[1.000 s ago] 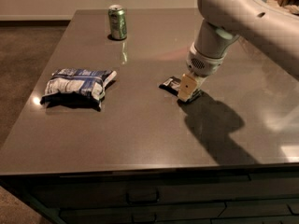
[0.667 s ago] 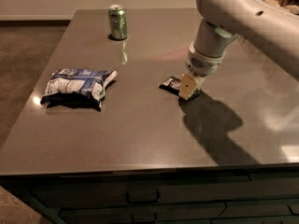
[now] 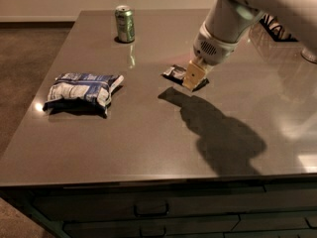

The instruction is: Pick rxbar chocolate

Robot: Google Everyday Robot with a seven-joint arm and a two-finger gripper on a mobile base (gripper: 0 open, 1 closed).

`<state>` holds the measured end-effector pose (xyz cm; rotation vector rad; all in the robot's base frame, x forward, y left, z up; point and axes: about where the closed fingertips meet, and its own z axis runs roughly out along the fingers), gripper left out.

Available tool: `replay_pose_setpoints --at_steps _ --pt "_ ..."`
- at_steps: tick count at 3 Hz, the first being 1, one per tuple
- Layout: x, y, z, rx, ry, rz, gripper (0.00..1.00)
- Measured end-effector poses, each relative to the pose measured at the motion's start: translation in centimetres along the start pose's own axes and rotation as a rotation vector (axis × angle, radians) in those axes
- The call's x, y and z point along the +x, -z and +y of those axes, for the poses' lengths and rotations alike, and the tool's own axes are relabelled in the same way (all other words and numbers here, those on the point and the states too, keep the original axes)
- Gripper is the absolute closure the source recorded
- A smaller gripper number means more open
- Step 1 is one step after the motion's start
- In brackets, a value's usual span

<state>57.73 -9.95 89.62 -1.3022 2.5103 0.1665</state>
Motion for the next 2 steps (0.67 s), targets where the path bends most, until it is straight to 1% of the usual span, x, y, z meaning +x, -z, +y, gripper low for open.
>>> replay_pose_setpoints --at_steps 1,2 --pt "-1.9 3.1 1.1 -0.011 0.027 -0.062 1.00" --pt "-3.7 5.5 2.3 -0.027 0.070 -0.100 1.00"
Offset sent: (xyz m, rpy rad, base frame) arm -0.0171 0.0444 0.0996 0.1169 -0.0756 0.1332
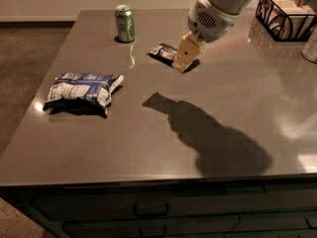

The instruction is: Pick rxbar chocolate

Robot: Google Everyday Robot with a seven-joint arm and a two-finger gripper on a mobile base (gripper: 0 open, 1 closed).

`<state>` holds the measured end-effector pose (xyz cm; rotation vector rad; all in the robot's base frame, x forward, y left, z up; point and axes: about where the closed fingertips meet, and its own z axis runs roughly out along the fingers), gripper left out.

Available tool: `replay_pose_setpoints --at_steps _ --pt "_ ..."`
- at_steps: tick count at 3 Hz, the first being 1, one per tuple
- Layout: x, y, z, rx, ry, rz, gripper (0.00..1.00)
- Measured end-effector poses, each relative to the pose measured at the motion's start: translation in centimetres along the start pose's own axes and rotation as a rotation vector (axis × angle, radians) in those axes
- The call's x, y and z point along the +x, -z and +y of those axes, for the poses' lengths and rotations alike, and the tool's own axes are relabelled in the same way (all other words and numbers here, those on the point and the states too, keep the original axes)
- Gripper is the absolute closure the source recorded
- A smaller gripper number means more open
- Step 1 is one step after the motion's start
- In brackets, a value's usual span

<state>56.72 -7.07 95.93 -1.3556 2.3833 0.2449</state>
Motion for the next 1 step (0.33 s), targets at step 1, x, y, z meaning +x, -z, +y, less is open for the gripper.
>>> replay_pose_setpoints --at_steps 1 --pt "-0.11 0.15 -0.01 0.001 0.001 -0.003 1.00"
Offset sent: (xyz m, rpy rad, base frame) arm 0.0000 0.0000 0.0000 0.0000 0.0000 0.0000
